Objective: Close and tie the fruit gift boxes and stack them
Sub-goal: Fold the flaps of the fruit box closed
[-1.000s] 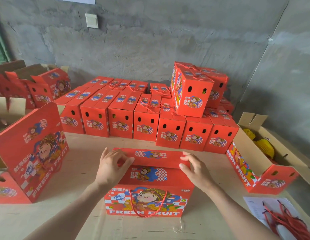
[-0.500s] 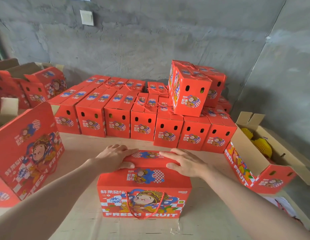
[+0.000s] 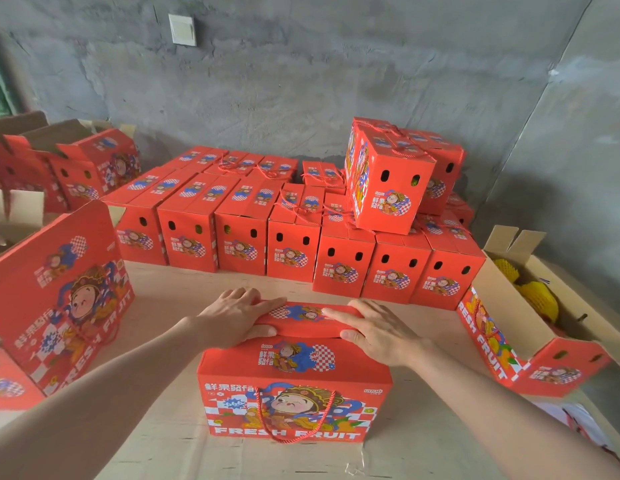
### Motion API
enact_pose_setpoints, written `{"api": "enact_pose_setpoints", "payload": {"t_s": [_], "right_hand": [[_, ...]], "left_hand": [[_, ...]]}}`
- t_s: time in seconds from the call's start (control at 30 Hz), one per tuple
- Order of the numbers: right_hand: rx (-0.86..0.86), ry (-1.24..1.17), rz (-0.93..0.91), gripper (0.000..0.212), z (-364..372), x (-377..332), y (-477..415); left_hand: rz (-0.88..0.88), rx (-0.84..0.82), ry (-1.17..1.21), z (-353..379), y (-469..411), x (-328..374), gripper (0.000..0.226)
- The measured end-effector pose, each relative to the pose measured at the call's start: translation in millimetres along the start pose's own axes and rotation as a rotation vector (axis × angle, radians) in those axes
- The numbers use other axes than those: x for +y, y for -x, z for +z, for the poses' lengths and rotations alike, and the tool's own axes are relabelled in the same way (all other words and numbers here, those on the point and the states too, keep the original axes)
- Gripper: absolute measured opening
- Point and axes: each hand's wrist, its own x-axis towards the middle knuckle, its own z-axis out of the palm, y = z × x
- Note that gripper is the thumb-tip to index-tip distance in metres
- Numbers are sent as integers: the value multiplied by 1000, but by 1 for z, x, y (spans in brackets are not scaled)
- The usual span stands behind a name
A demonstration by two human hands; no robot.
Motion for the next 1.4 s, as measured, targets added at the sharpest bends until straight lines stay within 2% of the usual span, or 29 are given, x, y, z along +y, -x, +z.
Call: {"api": "enact_pose_setpoints", "payload": {"t_s": [0.17, 0.27, 0.37, 0.57, 0.77, 0.9, 1.1, 1.27, 1.4], "right_hand": [[-31, 42, 64, 49, -3, -9, -3], [-93, 54, 153, 61, -1, -29, -16], [-23, 30, 192, 63, 6, -44, -24], [-28, 62, 159, 69, 5, -38, -25], [-109, 40, 113, 73, 1, -35, -24], [-91, 47, 100, 69, 2, -35, -24], [-100, -41, 106, 50, -2, -32, -23], [-159, 82, -16, 63, -10, -26, -24], [-88, 113, -13, 64, -2, -25, -23]], "left_hand": [[-32, 38, 25, 4, 0, 3, 99], [-38, 43, 34, 4, 1, 4, 99], [-69, 38, 48, 4, 1, 5, 100], [-113, 16, 54, 2, -3, 7, 106], [-111, -37, 42, 4, 1, 9, 97], [-132, -31, 49, 7, 2, 11, 102], [-137, -27, 118, 6, 3, 9, 106], [-142, -23, 116, 6, 3, 11, 103], [-137, -61, 89, 4, 4, 10, 103]]}}
